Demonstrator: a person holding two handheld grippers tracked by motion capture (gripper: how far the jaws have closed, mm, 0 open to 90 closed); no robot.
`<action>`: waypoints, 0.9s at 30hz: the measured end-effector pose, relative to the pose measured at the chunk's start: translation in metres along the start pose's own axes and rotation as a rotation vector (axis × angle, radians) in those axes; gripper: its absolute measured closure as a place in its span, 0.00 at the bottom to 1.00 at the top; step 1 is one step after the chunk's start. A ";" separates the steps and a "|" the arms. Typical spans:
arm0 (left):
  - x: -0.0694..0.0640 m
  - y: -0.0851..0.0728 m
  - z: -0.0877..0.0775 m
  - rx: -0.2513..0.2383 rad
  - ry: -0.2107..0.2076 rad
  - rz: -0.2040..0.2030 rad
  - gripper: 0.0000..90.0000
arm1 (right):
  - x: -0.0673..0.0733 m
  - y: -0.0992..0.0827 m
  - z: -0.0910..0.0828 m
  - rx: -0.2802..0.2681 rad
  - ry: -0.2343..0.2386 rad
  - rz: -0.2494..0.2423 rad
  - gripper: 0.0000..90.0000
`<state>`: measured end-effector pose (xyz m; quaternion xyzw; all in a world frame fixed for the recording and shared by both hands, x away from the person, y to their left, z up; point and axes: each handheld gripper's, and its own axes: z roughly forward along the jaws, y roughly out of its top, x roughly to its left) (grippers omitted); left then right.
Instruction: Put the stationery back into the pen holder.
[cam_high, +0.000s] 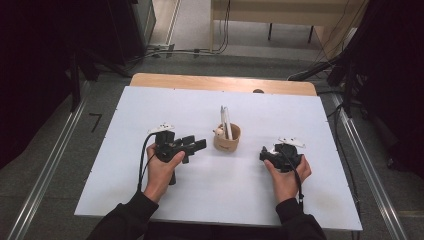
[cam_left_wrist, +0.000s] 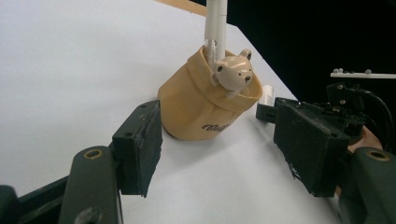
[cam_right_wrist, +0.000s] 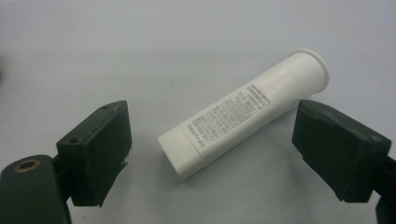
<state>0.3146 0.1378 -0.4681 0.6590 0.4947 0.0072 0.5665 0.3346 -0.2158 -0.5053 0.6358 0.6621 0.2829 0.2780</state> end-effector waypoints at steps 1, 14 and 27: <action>0.000 0.000 0.000 0.000 0.000 0.000 0.37 | 0.000 0.000 0.001 0.000 0.000 0.001 0.12; -0.001 -0.001 0.001 0.003 -0.003 0.001 0.37 | -0.003 0.000 0.005 0.010 -0.025 0.031 0.21; -0.001 -0.002 0.001 0.009 -0.008 0.001 0.37 | -0.007 0.000 0.004 -0.008 -0.049 0.058 0.39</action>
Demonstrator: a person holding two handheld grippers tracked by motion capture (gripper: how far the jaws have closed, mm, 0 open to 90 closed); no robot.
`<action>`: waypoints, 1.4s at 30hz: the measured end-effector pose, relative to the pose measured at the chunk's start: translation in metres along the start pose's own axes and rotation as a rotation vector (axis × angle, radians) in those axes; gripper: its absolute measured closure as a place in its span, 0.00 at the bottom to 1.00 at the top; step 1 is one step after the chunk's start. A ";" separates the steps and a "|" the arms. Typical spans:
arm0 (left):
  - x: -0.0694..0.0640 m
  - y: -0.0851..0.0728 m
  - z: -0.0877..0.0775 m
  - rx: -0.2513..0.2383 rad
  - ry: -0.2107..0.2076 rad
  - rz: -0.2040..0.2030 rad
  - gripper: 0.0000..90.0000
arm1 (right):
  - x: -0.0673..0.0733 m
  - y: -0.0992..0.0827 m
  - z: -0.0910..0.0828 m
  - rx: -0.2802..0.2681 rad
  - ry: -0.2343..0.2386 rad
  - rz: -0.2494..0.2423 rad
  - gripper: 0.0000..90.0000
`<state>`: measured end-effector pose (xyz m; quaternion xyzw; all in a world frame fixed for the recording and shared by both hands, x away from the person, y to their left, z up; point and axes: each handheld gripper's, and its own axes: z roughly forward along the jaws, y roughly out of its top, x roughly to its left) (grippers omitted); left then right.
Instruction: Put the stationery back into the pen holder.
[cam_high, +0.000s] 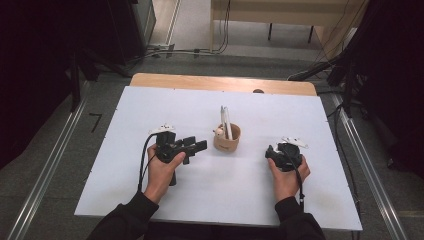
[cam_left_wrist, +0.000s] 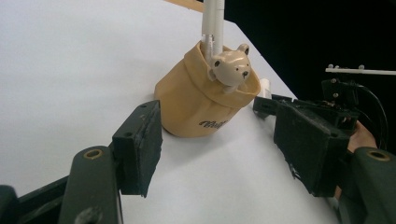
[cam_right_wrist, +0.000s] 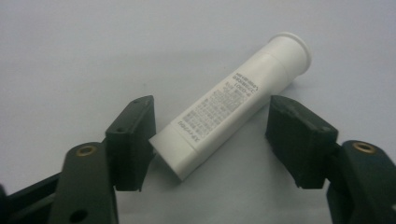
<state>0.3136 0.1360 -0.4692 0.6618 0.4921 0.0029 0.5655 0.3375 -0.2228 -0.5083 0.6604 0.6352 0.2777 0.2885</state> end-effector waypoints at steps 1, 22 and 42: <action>0.000 0.000 0.000 -0.001 -0.001 -0.002 0.37 | -0.001 0.000 0.000 -0.001 -0.001 0.004 0.41; -0.002 -0.001 0.001 0.005 -0.004 0.003 0.37 | -0.008 0.005 0.005 -0.012 -0.013 0.048 0.38; -0.002 -0.001 0.002 0.008 -0.008 0.002 0.37 | -0.017 0.008 0.007 -0.030 -0.021 0.073 0.76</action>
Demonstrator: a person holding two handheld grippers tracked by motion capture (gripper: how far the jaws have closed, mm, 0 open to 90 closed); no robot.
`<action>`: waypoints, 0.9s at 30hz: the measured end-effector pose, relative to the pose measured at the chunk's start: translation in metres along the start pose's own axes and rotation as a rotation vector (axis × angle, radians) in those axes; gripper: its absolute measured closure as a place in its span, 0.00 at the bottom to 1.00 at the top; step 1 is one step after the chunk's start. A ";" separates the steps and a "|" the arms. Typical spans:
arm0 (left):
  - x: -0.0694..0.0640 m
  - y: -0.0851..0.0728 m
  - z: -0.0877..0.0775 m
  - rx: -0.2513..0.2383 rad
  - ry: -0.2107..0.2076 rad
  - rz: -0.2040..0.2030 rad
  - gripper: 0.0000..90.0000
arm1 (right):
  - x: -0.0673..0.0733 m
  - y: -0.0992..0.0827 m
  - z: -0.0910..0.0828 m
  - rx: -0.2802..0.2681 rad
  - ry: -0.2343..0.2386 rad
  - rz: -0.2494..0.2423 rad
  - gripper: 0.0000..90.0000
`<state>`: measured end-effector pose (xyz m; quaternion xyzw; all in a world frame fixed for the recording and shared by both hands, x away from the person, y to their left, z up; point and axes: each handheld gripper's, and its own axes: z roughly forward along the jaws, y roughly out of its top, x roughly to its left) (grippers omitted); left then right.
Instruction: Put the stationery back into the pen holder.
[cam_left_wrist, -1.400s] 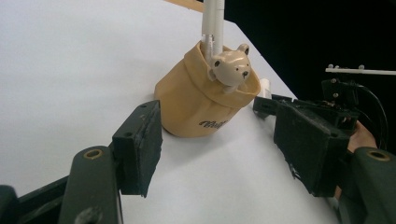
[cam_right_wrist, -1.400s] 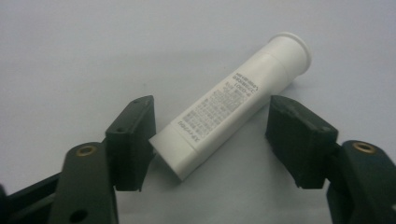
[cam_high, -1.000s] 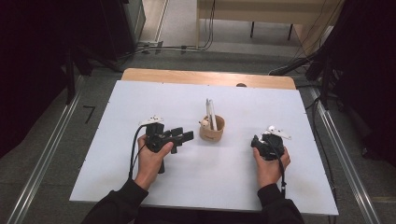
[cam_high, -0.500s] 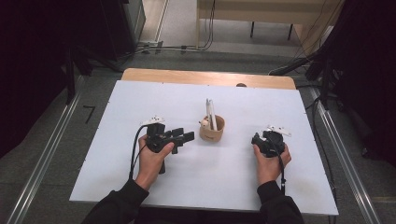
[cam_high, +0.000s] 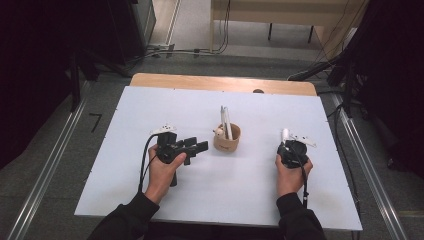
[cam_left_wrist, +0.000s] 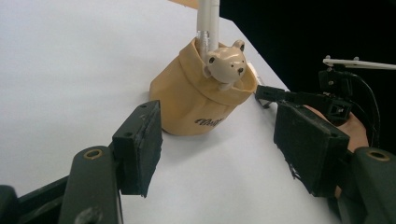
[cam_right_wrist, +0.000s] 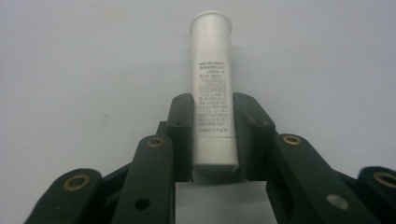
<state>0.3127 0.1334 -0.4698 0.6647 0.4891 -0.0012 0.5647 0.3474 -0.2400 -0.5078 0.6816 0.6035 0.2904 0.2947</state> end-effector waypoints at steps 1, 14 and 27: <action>0.000 0.000 0.000 0.000 0.000 0.000 0.37 | 0.000 0.000 0.000 0.001 0.006 -0.004 0.76; -0.001 0.000 0.000 0.002 -0.007 0.000 0.37 | -0.001 0.000 -0.002 0.010 0.138 -0.048 0.77; -0.003 0.000 0.000 0.005 -0.019 -0.008 0.36 | 0.000 0.004 -0.030 -0.002 0.284 -0.064 0.77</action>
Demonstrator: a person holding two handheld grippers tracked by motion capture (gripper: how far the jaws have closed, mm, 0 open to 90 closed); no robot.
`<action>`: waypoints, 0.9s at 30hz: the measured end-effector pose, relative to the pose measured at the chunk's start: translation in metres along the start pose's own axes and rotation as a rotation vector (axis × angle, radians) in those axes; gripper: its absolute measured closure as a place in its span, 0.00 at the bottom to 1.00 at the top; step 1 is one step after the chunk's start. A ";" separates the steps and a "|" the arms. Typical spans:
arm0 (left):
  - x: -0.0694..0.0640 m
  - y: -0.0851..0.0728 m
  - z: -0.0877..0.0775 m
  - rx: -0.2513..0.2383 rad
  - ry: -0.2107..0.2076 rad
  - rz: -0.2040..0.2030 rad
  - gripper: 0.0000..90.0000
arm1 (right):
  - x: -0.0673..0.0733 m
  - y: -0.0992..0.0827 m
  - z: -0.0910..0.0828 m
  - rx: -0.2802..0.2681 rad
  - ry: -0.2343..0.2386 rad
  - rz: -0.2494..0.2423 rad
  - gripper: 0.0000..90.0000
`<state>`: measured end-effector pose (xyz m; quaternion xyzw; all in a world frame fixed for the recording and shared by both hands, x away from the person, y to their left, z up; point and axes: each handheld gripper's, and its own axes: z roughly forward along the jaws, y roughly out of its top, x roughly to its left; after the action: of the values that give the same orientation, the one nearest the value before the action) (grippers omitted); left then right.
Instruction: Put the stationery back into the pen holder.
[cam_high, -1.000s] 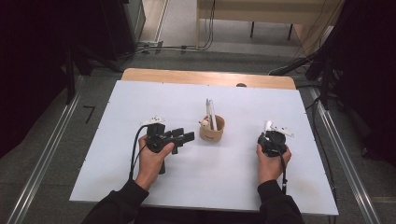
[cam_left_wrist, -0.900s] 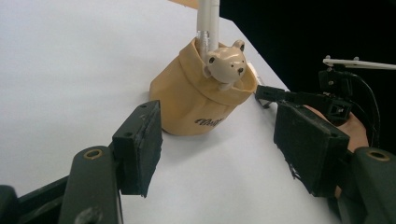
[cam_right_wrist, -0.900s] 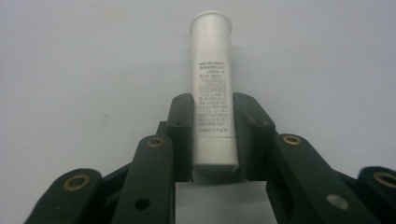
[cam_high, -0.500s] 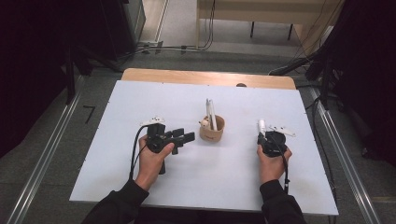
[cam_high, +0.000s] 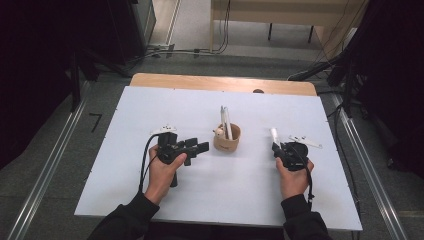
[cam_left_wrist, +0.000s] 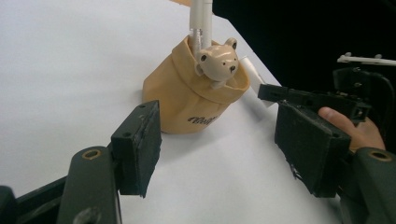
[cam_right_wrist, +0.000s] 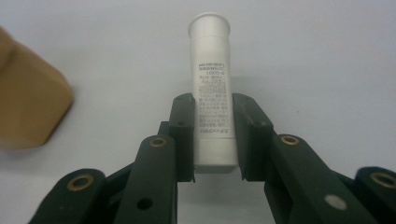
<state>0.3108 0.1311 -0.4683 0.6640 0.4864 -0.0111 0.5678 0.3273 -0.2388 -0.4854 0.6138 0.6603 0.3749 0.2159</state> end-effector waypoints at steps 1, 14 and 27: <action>0.000 0.000 0.000 0.001 -0.001 -0.002 0.36 | 0.001 0.000 -0.004 -0.006 0.013 -0.011 0.77; -0.003 0.000 0.003 0.018 -0.012 -0.010 0.27 | 0.018 -0.005 -0.036 -0.018 0.135 -0.082 0.77; -0.009 -0.002 0.009 0.047 -0.053 -0.050 0.25 | 0.034 -0.012 -0.060 -0.042 0.247 -0.124 0.77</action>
<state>0.3097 0.1184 -0.4680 0.6642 0.4873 -0.0542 0.5644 0.2697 -0.2188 -0.4507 0.5161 0.7106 0.4474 0.1685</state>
